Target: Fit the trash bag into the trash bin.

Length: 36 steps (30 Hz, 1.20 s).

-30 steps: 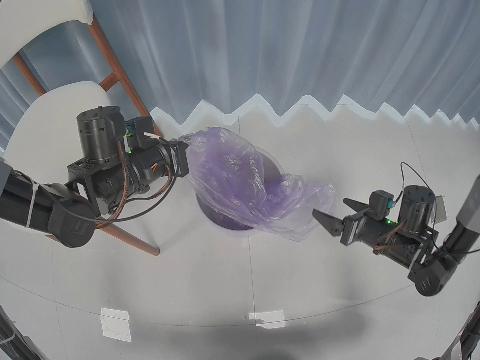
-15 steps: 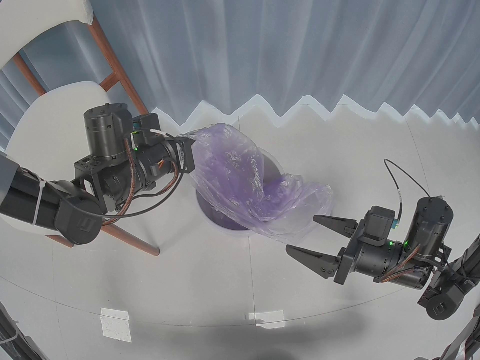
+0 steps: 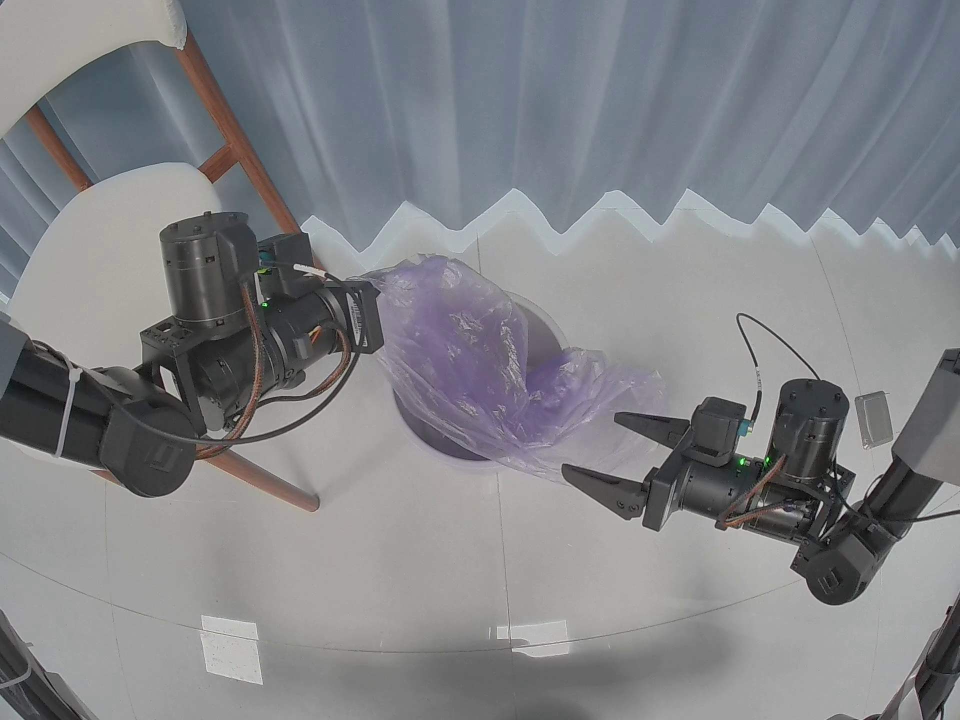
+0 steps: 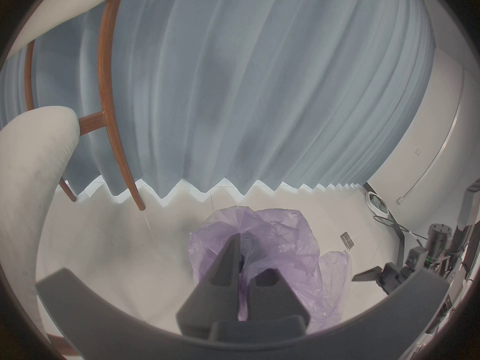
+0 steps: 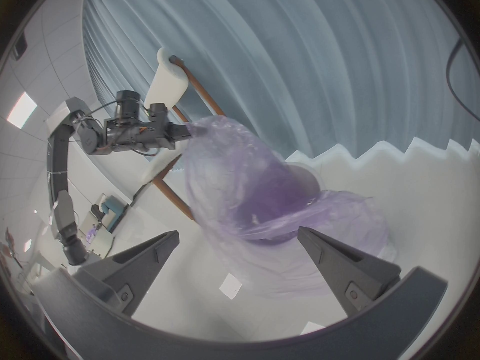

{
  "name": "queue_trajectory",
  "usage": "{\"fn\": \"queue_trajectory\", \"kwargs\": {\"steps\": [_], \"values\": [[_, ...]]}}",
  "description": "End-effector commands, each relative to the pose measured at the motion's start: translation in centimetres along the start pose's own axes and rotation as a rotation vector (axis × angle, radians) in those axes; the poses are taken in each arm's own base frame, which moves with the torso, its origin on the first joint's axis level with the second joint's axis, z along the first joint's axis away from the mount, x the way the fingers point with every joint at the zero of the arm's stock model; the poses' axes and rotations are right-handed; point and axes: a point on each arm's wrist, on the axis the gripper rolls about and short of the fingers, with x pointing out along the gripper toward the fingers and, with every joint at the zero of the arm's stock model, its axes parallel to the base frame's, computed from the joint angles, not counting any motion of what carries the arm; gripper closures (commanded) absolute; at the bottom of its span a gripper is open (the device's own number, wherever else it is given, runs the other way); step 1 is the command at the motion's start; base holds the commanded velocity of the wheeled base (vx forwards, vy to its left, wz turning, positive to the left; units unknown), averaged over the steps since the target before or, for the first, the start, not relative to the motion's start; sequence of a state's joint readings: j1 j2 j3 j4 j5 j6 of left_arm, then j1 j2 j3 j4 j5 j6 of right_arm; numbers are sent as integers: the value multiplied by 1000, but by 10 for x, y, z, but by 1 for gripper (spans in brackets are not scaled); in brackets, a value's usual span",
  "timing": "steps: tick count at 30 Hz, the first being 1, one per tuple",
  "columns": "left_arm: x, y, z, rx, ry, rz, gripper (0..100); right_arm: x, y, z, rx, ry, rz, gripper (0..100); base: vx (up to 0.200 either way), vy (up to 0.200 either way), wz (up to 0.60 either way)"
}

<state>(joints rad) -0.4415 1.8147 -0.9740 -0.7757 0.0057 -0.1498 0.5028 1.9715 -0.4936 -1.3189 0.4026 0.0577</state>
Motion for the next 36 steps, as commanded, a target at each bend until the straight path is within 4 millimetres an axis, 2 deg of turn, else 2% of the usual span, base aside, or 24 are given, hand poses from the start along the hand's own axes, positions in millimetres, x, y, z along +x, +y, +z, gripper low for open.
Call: {"fn": "queue_trajectory", "kwargs": {"steps": [1,7,18,26,31,36], "values": [[-3,0,2,-1,-4,3,100,12,-30,-15,-12,26,-46,0,0,0,0],[-5,0,2,-1,-4,3,100,11,-46,-19,-95,30,-17,0,0,0,0],[-7,0,2,-1,-4,4,100,15,-44,-22,-218,38,7,0,0,0,0],[-14,0,2,-1,-2,1,100,19,-50,-30,-215,61,-10,0,0,0,0],[-18,-1,8,-1,-22,0,100,33,-61,-37,-213,70,-68,0,0,0,0],[-24,-2,14,-1,-39,-4,100,46,-69,-34,-194,97,-117,0,0,0,0]]}}
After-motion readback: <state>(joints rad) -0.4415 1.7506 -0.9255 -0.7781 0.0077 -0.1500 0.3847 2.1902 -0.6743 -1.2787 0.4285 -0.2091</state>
